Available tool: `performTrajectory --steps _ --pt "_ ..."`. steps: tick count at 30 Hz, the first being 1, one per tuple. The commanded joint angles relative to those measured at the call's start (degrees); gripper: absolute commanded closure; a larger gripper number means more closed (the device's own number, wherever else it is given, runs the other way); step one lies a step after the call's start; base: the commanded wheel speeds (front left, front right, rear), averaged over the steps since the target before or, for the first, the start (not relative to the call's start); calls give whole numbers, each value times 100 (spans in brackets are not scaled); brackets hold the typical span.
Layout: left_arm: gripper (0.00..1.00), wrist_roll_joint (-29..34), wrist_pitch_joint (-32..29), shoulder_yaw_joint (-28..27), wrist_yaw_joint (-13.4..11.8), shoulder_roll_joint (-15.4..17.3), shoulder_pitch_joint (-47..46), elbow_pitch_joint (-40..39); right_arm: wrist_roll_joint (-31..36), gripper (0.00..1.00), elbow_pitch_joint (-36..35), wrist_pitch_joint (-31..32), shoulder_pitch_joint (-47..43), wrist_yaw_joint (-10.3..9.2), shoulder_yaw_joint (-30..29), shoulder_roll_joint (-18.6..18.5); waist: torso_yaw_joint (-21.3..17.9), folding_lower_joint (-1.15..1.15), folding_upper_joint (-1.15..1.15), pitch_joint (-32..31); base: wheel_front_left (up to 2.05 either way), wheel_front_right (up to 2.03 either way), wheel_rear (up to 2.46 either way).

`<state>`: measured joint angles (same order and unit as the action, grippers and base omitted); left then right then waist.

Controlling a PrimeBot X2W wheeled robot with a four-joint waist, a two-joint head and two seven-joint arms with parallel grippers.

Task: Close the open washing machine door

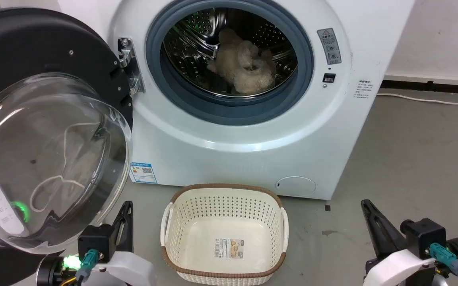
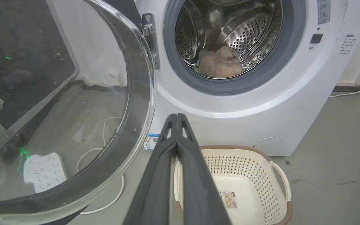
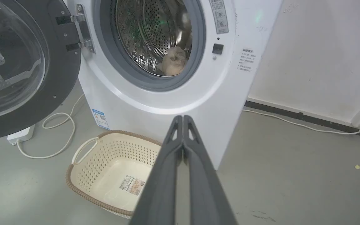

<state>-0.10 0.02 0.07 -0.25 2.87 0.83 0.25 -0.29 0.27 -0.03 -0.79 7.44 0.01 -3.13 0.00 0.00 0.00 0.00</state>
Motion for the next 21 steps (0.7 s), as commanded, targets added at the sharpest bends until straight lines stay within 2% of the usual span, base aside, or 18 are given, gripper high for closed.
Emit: performTrajectory --steps 1,21 --pt "100 10 -2 -7 25 0 -83 -25 29 100 -27 3 79 5 -1 25 0 0 0 0 0 0 0" --pt "100 10 -2 -7 25 0 -83 -25 29 100 -27 3 79 5 -1 25 0 0 0 0 0 0 0"
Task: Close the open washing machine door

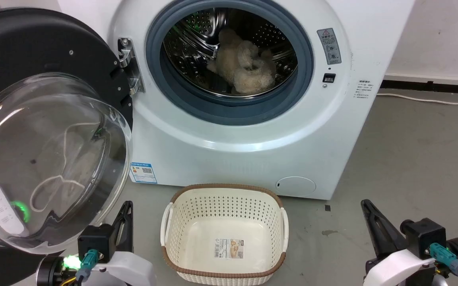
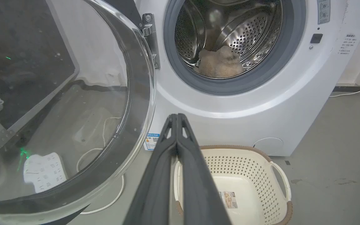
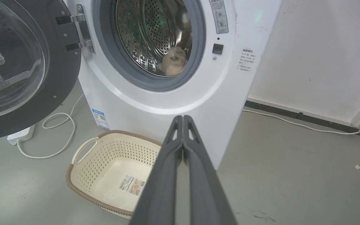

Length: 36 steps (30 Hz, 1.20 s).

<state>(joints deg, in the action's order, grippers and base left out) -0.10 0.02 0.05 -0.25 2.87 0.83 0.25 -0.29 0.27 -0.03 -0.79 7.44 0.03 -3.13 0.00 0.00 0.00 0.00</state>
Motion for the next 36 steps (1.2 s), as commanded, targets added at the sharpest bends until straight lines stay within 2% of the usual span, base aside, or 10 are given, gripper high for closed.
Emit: performTrajectory --steps 1,21,22,36 --pt "100 10 -2 -5 25 0 -83 -25 29 100 -27 3 79 5 -3 25 0 0 0 0 0 0 0" --pt "100 10 -2 -5 25 0 -83 -25 29 100 -27 3 79 5 -3 25 0 0 0 0 0 0 0" --pt "0 0 1 0 -2 0 1 1 -2 0 1 0 -1 0 1 0 0 0 0 0 0 0 0" --pt "0 38 113 110 -43 21 -9 -14 -45 0 -12 -108 -27 0 -80 -1 9 0 0 -3 0 0 0"
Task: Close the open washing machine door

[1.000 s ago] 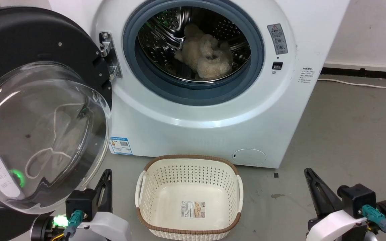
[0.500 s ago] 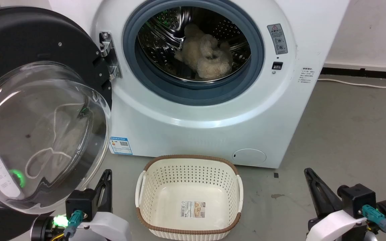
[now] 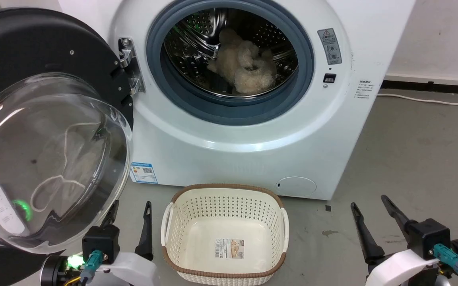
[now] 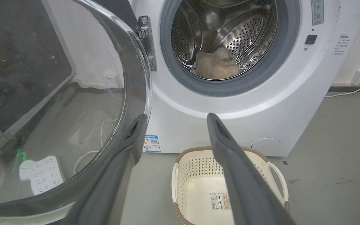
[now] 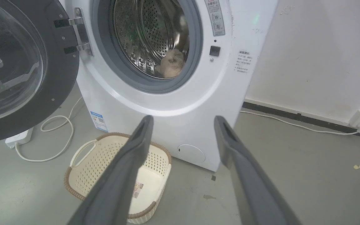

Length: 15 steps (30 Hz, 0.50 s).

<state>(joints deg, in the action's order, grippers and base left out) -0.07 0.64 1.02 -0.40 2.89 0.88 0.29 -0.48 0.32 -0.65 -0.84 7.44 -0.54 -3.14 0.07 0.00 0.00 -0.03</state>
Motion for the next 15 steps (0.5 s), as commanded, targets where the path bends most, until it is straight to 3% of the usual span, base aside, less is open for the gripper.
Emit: performTrajectory --steps 1,15 --pt "0 39 74 41 -38 27 -17 -22 -27 0 -20 -70 -30 0 -37 1 17 0 0 -4 0 0 0" --pt "0 52 231 247 -113 123 -14 -37 -48 0 -12 -229 -114 1 -2 4 318 0 0 -60 0 0 0"
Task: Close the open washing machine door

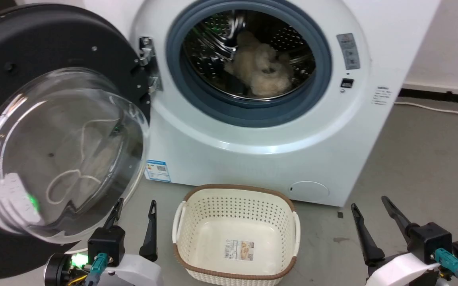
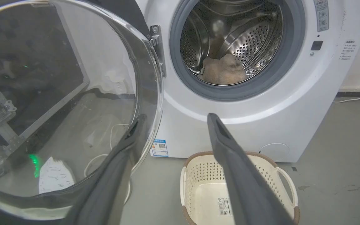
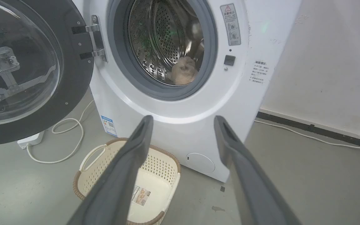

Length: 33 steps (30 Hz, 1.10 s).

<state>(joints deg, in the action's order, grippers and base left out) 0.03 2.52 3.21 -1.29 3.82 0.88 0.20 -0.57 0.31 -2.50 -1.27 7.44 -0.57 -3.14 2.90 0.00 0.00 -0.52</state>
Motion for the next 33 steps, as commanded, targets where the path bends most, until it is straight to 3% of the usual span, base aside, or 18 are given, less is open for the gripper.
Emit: performTrajectory --steps 1,9,33 --pt "0 41 55 43 -30 40 -11 -27 -40 0 -6 -56 -77 1 6 4 71 0 0 -18 0 0 0" --pt "0 30 150 165 -84 126 27 -31 -53 0 33 -152 -121 1 83 6 408 0 0 -85 0 0 0" --pt "0 -13 437 364 -562 348 261 -305 -221 0 290 -440 195 2 663 -176 1056 0 0 -6 0 0 0"
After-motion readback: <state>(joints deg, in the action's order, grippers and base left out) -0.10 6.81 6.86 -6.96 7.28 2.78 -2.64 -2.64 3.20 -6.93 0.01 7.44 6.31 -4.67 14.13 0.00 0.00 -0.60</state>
